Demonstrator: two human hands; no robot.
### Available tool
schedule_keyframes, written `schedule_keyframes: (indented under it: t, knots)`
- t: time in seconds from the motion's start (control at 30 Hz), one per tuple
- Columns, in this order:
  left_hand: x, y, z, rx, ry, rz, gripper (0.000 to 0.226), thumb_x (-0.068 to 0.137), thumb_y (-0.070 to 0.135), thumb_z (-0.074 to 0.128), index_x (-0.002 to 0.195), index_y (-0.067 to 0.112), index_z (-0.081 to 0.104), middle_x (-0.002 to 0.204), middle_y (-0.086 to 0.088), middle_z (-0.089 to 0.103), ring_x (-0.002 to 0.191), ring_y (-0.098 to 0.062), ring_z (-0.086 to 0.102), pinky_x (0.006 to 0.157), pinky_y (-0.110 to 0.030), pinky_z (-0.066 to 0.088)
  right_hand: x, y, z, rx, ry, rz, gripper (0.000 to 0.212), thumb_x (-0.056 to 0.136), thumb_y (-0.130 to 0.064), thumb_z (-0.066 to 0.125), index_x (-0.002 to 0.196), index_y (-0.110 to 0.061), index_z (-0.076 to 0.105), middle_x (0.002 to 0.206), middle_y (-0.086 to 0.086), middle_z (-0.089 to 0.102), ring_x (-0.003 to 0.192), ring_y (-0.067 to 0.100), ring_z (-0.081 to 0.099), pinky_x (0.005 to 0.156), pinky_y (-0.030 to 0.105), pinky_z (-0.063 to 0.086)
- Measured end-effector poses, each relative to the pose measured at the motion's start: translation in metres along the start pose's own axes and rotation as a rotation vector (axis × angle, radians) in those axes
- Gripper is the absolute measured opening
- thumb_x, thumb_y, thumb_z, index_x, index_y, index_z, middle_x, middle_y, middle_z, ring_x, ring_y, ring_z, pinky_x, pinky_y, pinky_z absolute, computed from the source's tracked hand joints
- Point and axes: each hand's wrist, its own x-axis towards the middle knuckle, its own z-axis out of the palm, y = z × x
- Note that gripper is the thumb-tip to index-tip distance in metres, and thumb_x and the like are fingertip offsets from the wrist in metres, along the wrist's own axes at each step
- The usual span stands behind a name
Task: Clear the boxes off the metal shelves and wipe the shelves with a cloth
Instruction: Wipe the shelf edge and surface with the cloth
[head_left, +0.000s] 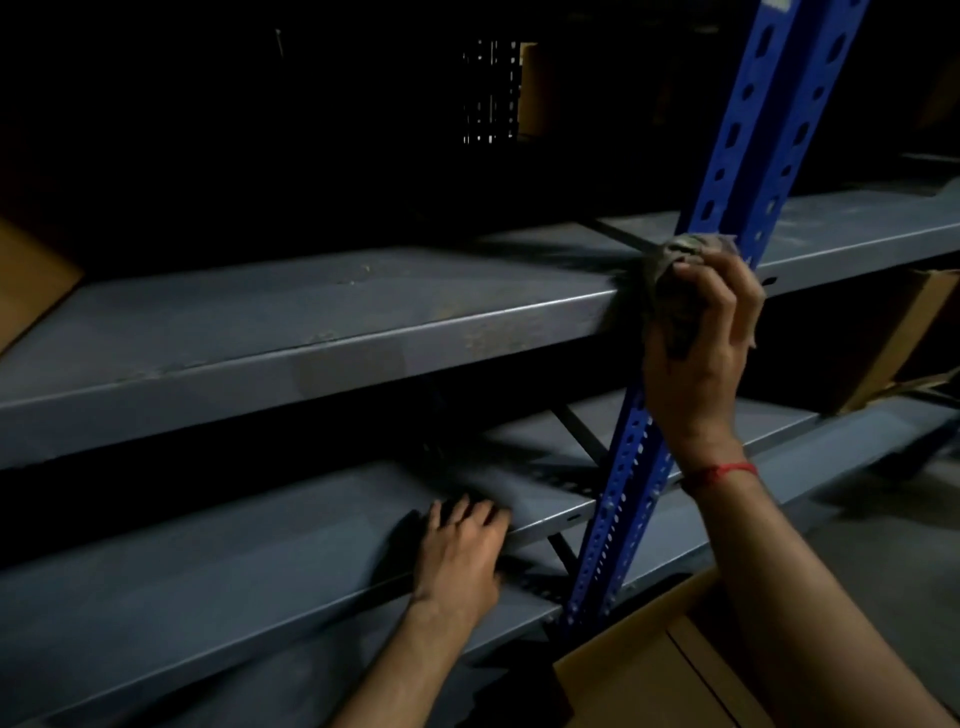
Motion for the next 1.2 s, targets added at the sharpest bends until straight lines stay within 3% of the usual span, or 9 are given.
schedule_keyframes:
  t: [0.13, 0.23, 0.43, 0.5, 0.6, 0.7, 0.93, 1.07, 1.2]
  knots:
    - [0.001, -0.009, 0.012, 0.136, -0.035, -0.039, 0.081, 0.092, 0.014, 0.063, 0.157, 0.025, 0.016, 0.165, -0.005, 0.017, 0.152, -0.029, 0.014, 0.122, -0.054, 0.011, -0.029, 0.011, -0.002, -0.023, -0.069, 0.014, 0.050, 0.090, -0.011, 0.068, 0.132, -0.020, 0.042, 0.145, 0.007, 0.027, 0.143, 0.029, 0.029, 0.112, 0.050, 0.040]
    - [0.005, -0.017, 0.027, 0.215, 0.004, -0.006, 0.079, 0.094, 0.001, 0.052, 0.158, 0.022, 0.011, 0.163, -0.009, 0.019, 0.149, -0.035, 0.019, 0.118, -0.055, 0.022, -0.038, 0.014, 0.000, -0.038, -0.067, -0.003, 0.051, 0.092, -0.014, 0.067, 0.134, -0.023, 0.040, 0.148, 0.007, 0.024, 0.144, 0.035, 0.027, 0.112, 0.051, 0.040]
    - [0.005, -0.023, 0.053, 0.289, 0.191, 0.076, 0.081, 0.087, 0.001, 0.058, 0.154, 0.023, 0.017, 0.161, -0.009, 0.022, 0.140, -0.035, 0.032, 0.113, -0.052, 0.031, -0.077, 0.032, 0.009, -0.061, 0.021, -0.010, 0.046, 0.094, -0.016, 0.058, 0.136, -0.022, 0.041, 0.147, 0.007, 0.028, 0.140, 0.027, 0.032, 0.109, 0.051, 0.042]
    - [0.005, -0.026, 0.056, 0.302, 0.228, 0.086, 0.084, 0.085, 0.002, 0.059, 0.153, 0.025, 0.017, 0.161, -0.008, 0.022, 0.139, -0.033, 0.034, 0.112, -0.048, 0.033, -0.124, 0.042, 0.012, -0.058, 0.009, 0.029, 0.046, 0.094, -0.022, 0.055, 0.138, -0.021, 0.041, 0.146, 0.009, 0.029, 0.137, 0.033, 0.037, 0.104, 0.054, 0.046]
    - [0.006, -0.027, 0.056, 0.306, 0.303, 0.101, 0.076, 0.080, 0.009, 0.062, 0.144, 0.029, 0.026, 0.150, -0.003, 0.035, 0.128, -0.029, 0.043, 0.100, -0.039, 0.044, -0.204, 0.056, 0.017, -0.040, -0.045, 0.069, 0.046, 0.094, -0.027, 0.054, 0.137, -0.019, 0.042, 0.145, 0.017, 0.032, 0.131, 0.042, 0.042, 0.100, 0.058, 0.048]
    - [0.006, -0.027, 0.054, 0.300, 0.318, 0.085, 0.069, 0.077, 0.017, 0.065, 0.136, 0.033, 0.033, 0.142, 0.003, 0.042, 0.120, -0.026, 0.048, 0.089, -0.034, 0.046, -0.238, 0.063, 0.022, -0.052, -0.067, 0.103, 0.045, 0.093, -0.028, 0.052, 0.135, -0.017, 0.043, 0.145, 0.018, 0.033, 0.133, 0.040, 0.039, 0.103, 0.059, 0.045]
    - [0.013, -0.026, 0.037, 0.301, 0.231, 0.074, 0.072, 0.075, 0.029, 0.076, 0.136, 0.036, 0.038, 0.137, 0.005, 0.048, 0.119, -0.024, 0.052, 0.092, -0.036, 0.045, -0.131, 0.055, 0.019, -0.055, 0.027, -0.082, 0.043, 0.095, -0.008, 0.052, 0.136, -0.015, 0.042, 0.143, 0.013, 0.031, 0.133, 0.035, 0.040, 0.106, 0.051, 0.046]
    - [0.014, -0.028, 0.035, 0.310, 0.226, 0.078, 0.069, 0.073, 0.033, 0.080, 0.132, 0.034, 0.044, 0.129, 0.005, 0.052, 0.116, -0.024, 0.054, 0.093, -0.034, 0.046, -0.034, 0.042, 0.013, -0.100, 0.053, -0.141, 0.048, 0.093, -0.022, 0.048, 0.139, -0.021, 0.036, 0.145, 0.005, 0.023, 0.137, 0.032, 0.032, 0.109, 0.048, 0.044]
    - [0.015, -0.029, 0.033, 0.316, 0.187, 0.093, 0.073, 0.071, 0.034, 0.082, 0.133, 0.035, 0.043, 0.131, 0.005, 0.051, 0.116, -0.023, 0.053, 0.096, -0.038, 0.048, -0.036, 0.041, 0.012, -0.118, 0.044, -0.147, 0.050, 0.092, -0.024, 0.049, 0.140, -0.017, 0.040, 0.146, 0.006, 0.025, 0.137, 0.033, 0.032, 0.110, 0.049, 0.042]
